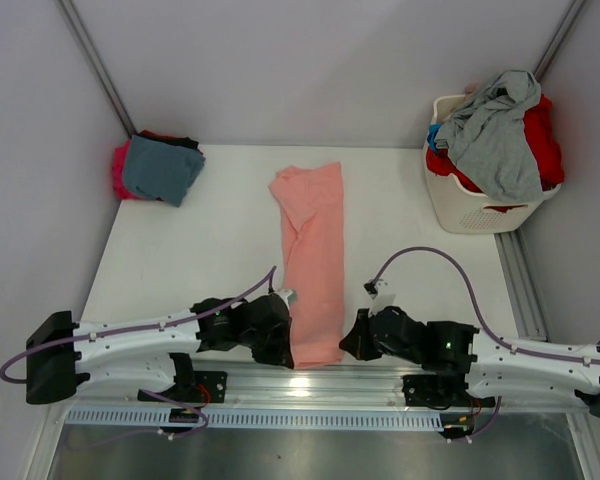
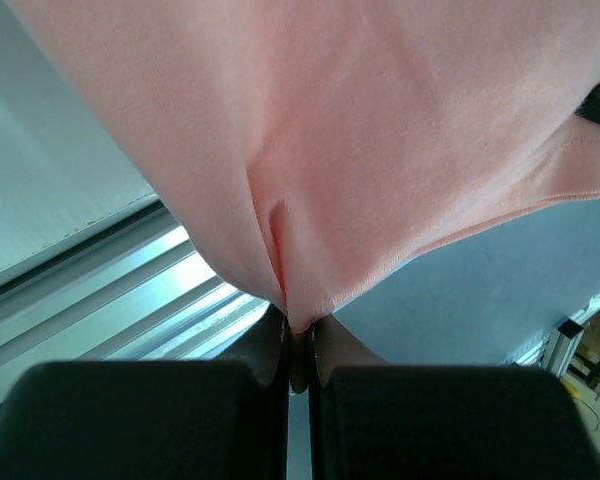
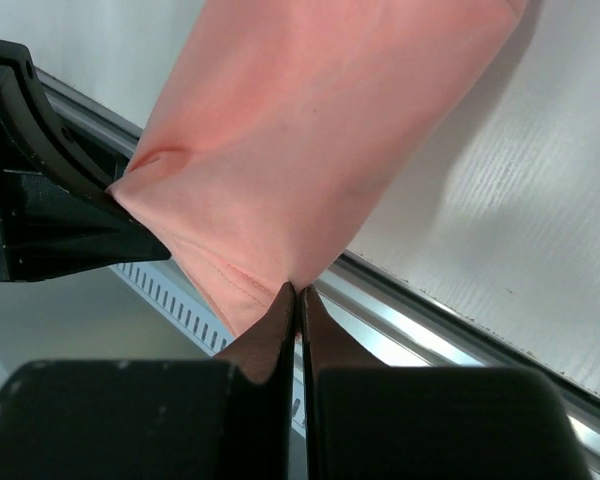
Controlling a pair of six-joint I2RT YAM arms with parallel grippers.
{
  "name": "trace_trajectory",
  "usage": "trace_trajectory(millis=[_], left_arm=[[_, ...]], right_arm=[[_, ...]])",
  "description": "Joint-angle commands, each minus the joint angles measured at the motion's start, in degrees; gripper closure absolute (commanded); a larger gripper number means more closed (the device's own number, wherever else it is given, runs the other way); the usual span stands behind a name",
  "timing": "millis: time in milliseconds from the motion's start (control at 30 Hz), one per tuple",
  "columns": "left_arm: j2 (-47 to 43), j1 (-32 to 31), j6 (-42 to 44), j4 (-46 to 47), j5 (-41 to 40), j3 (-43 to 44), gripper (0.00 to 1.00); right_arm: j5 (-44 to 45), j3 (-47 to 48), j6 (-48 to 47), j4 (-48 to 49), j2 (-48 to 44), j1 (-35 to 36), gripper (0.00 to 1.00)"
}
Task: Fold and stack the t-shirts
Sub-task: Fold the folded rectangular tshirt in 1/3 of the way
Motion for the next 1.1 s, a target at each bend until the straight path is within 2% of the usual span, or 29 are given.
trace_trajectory(millis=[0, 333, 567, 800, 1067], left_arm=[[-1.8, 0.0, 2.3, -9.2, -2.5, 4.7, 1.0], [-2.4, 1.4, 5.4, -13.9, -7.2, 11.1, 0.99], [-2.0, 8.5, 11.1, -14.7, -11.4, 17.2, 0.99], [-0.6, 18.0, 17.8, -13.8, -11.3, 22.1, 0.99], [5.7, 22.3, 22.4, -9.2, -9.3, 26.7, 0.99]], right_arm=[[-0.5, 4.1, -3.6, -3.9, 1.8, -0.1, 1.0], [1.9, 11.3, -10.6, -6.1, 2.7, -1.3, 1.0], [-0.8, 17.9, -18.8, -4.1, 7.0, -10.2, 1.0], [-5.6, 21.8, -24.7, 0.4, 12.4, -18.7, 1.0], [-8.3, 25.6, -29.7, 4.7, 19.4, -25.1, 1.0]])
